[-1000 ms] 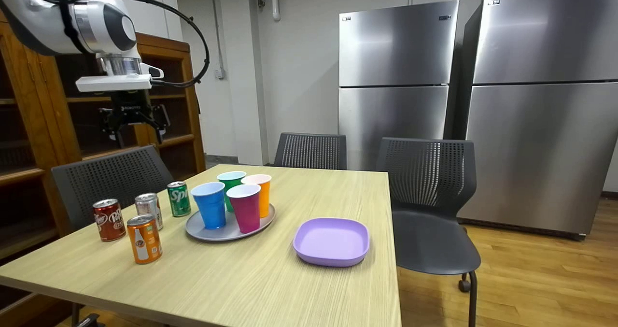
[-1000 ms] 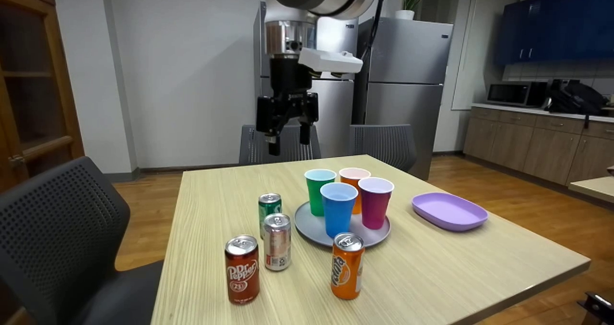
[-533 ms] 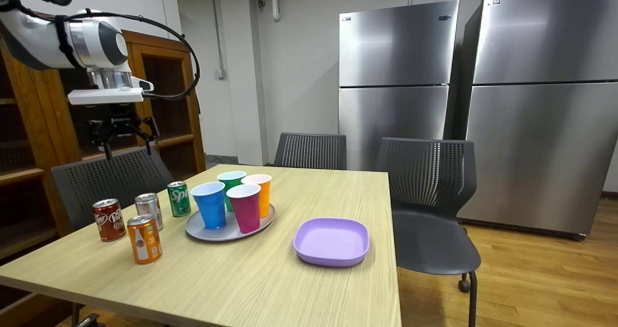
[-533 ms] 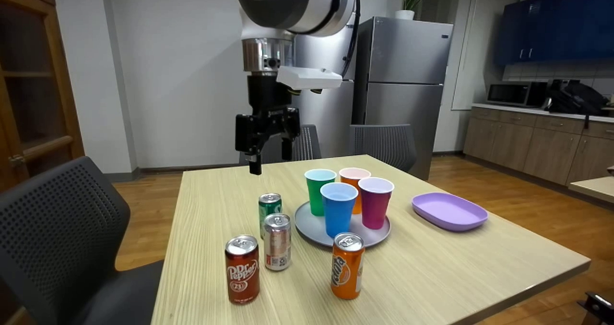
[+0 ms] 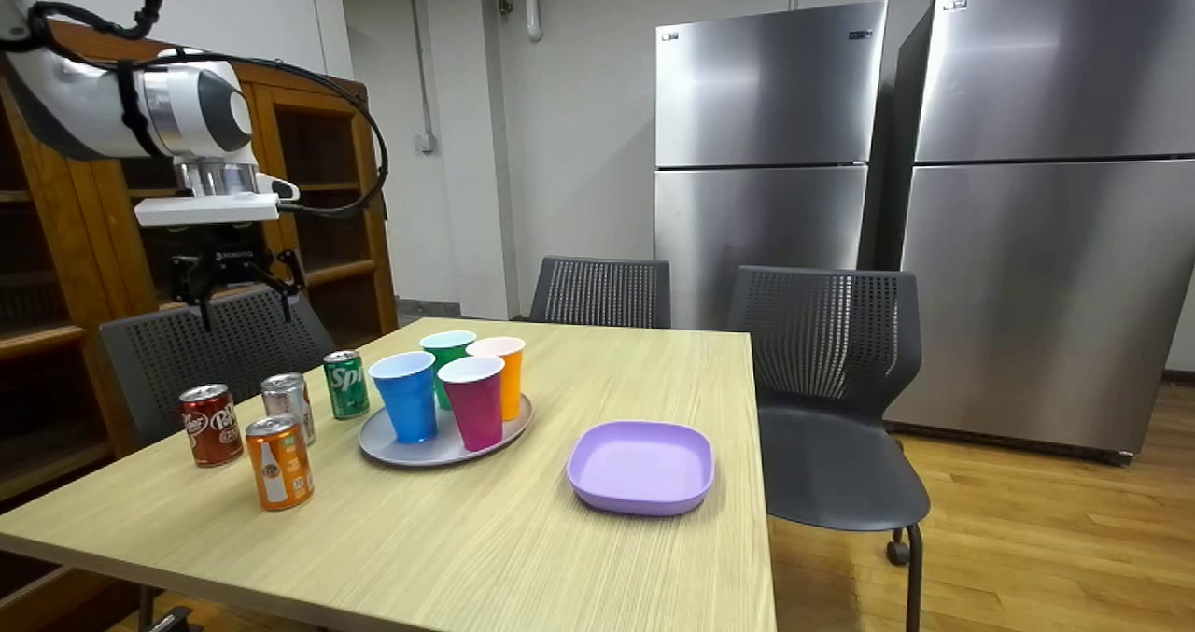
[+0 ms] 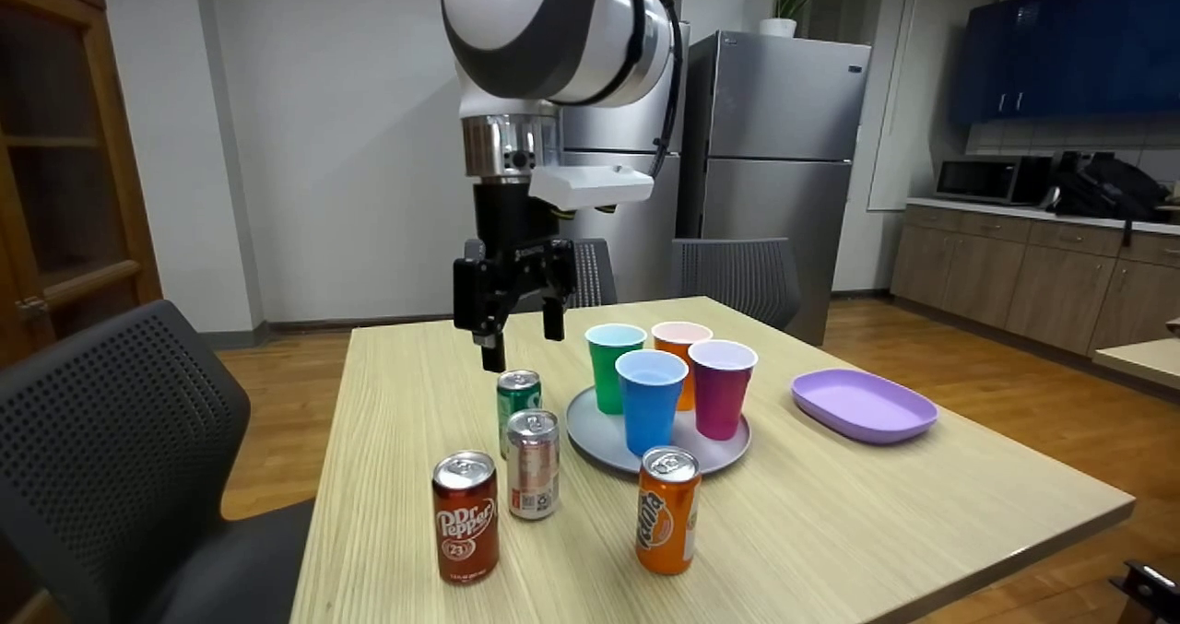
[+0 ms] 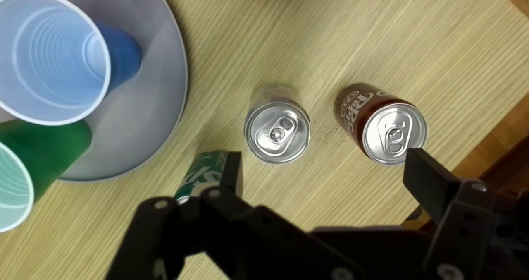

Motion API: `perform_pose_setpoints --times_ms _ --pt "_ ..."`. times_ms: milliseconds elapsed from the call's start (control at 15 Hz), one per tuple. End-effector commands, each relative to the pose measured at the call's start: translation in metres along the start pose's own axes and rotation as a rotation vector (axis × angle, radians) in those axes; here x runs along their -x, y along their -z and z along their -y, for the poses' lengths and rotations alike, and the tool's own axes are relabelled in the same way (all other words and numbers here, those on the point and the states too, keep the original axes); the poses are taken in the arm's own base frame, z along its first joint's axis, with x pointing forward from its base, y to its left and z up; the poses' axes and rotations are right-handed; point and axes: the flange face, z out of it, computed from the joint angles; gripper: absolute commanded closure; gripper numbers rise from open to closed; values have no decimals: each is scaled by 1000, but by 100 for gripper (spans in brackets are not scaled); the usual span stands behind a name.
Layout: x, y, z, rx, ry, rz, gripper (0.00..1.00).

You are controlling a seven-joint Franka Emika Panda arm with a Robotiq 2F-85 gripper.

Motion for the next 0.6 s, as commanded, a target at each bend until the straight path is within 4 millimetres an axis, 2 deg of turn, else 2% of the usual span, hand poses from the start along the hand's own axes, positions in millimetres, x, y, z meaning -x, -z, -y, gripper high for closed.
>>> perform_pose_setpoints --times_ms 0,533 --pt "-6 -10 -2 15 -1 24 0" --pt "-13 -40 -16 -1 -27 58 0"
